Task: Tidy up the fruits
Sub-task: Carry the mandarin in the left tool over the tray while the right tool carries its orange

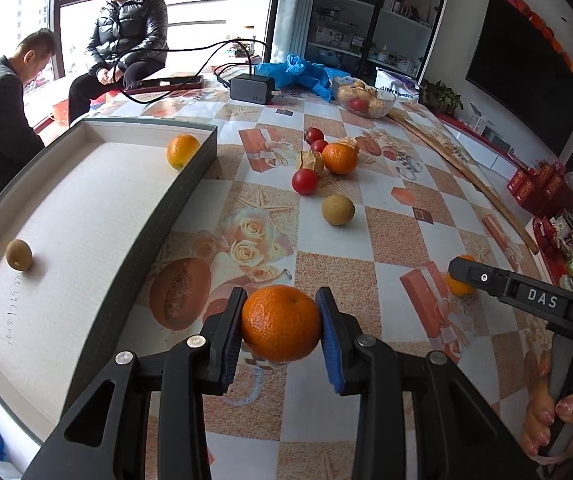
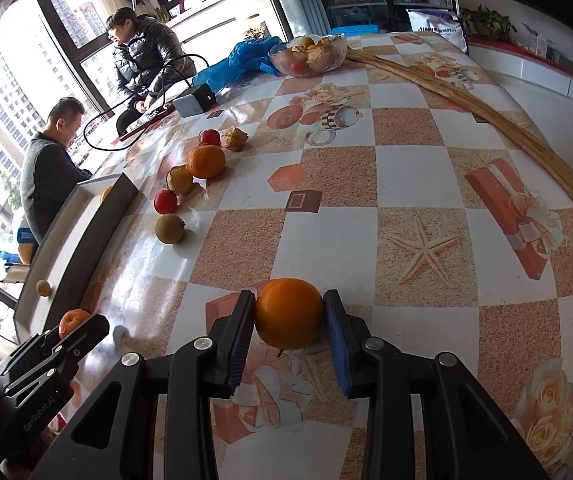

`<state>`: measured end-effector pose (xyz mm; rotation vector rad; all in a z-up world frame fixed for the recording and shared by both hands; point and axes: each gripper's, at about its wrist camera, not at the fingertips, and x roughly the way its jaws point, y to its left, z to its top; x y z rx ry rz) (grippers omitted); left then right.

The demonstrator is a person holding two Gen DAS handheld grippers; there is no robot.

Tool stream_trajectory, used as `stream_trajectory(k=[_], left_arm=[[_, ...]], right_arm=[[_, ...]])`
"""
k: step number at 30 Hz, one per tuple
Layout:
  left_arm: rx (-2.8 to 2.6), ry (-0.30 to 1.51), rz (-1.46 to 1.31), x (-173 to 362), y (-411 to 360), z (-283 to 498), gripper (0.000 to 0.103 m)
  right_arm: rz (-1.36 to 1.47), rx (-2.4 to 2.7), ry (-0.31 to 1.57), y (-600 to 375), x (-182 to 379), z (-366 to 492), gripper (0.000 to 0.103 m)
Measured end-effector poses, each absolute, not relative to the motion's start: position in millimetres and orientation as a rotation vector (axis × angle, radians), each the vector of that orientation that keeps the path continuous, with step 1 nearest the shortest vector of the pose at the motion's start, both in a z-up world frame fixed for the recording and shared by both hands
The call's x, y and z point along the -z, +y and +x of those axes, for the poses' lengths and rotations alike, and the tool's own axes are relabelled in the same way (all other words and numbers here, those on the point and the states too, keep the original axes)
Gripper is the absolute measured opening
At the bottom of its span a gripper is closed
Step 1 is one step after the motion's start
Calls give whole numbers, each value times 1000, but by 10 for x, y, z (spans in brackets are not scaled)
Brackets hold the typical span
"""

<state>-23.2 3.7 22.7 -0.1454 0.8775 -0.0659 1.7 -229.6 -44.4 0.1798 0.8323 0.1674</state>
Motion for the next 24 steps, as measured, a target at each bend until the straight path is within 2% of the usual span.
stream_trajectory(k=[8,14,15,16,17,20,21,22,23,24], left_arm=[[-10,852,-171,-576,617,-185,38],[-118,846,-168,-658,1060,-209,38],[-124,842,-172,-660,1119,-227,39],[-130,841,-172,-658,1166,-235,39],[-134,839,-168,-649,1199,-241,39],[-143,843,-166,-612,1259,-229,39],[-142,849,-169,-593,1266,-219,39],[-142,855,-173,-575,1274,-217,39],[-141,858,-174,-562,1279,-222,39],[-140,859,-172,-552,1281,-228,39]], right_arm=[[188,-259,872,-2000,181,186,37],[30,-201,824,-1663,26,255,38],[11,-198,827,-1681,51,235,55],[1,-201,829,-1696,95,205,84],[-22,-189,826,-1714,159,166,88],[-104,-133,853,-1722,405,106,88],[-108,-124,872,-1728,485,88,84],[-109,-117,891,-1739,561,70,72],[-143,-88,866,-1720,582,19,68],[-185,-67,860,-1688,605,-16,55]])
